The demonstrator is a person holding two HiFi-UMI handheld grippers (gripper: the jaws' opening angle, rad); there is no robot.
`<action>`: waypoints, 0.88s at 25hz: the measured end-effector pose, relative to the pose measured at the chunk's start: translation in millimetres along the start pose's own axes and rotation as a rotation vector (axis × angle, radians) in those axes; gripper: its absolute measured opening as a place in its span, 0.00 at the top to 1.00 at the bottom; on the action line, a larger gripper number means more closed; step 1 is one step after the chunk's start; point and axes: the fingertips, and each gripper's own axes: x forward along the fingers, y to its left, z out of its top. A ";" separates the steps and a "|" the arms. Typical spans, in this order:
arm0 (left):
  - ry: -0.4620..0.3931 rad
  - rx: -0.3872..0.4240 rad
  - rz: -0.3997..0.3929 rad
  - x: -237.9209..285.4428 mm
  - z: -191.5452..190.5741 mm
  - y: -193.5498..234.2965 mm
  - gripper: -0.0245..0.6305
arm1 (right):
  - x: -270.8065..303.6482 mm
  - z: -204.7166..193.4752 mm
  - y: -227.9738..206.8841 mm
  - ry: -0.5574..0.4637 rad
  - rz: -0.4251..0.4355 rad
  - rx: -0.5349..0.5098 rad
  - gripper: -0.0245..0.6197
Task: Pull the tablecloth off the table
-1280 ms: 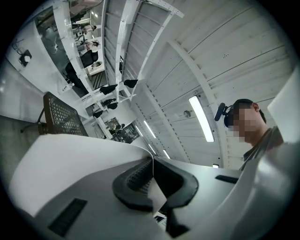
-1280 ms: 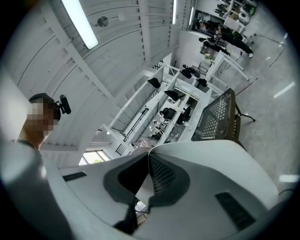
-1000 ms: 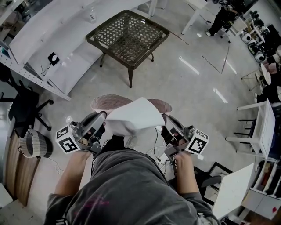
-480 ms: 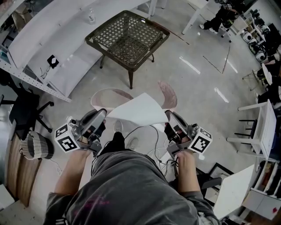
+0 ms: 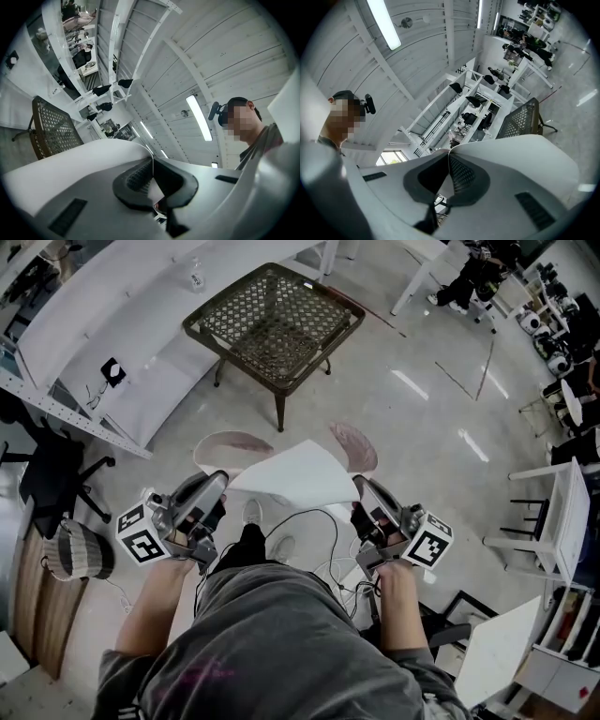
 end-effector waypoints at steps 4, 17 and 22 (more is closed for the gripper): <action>-0.006 -0.009 0.008 0.5 -1.5 2.6 0.96 | 2.0 -0.1 -2.4 0.006 0.004 0.011 0.95; -0.013 -0.018 0.024 -1.0 -5.3 8.6 0.96 | 3.9 -2.0 -9.3 0.014 0.004 0.020 0.95; -0.017 -0.022 0.024 -1.2 -5.6 10.2 0.96 | 3.7 -1.7 -11.7 0.012 -0.004 0.019 0.95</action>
